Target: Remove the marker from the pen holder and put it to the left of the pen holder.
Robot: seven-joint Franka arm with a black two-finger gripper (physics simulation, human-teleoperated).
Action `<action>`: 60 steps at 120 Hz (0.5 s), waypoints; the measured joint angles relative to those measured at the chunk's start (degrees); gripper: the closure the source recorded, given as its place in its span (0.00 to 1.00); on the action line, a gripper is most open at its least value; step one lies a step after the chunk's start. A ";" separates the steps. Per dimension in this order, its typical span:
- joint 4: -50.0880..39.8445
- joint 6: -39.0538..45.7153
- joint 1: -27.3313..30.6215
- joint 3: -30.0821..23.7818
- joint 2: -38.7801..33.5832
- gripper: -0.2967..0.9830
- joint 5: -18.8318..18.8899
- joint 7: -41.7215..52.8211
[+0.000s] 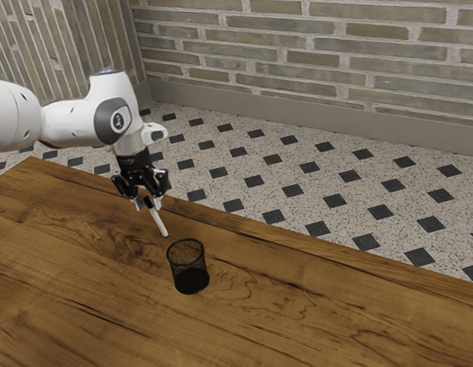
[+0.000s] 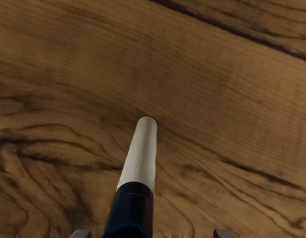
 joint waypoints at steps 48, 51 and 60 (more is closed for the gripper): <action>-0.14 -3.29 0.05 1.57 0.48 0.53 -3.34 -7.77; -0.29 -3.67 0.05 1.60 0.51 0.53 -3.57 -8.25; -1.89 -4.56 0.10 1.98 0.55 0.53 -4.65 -9.58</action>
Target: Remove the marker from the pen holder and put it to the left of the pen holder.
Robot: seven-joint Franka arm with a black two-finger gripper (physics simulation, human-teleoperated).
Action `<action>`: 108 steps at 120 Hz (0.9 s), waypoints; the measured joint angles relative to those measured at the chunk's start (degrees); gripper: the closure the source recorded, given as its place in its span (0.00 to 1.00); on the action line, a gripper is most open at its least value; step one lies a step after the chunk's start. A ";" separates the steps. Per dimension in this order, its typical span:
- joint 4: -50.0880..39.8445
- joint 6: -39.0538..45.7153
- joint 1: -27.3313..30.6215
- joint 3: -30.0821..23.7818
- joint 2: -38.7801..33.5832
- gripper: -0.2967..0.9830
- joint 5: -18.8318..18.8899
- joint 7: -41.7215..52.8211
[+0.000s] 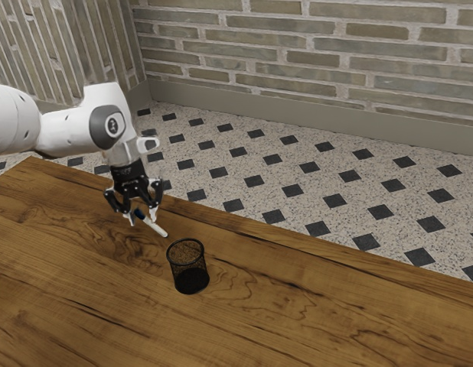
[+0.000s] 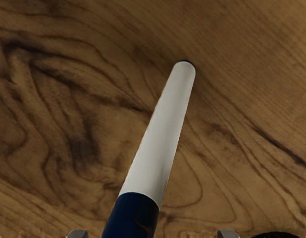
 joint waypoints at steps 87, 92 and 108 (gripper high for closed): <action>-0.54 -4.39 0.13 1.74 -1.70 0.45 -3.56 -5.96; 0.93 -4.47 -1.18 1.28 -4.09 0.42 -2.51 -4.21; 13.16 -9.43 -7.60 0.26 -9.42 0.34 0.82 0.75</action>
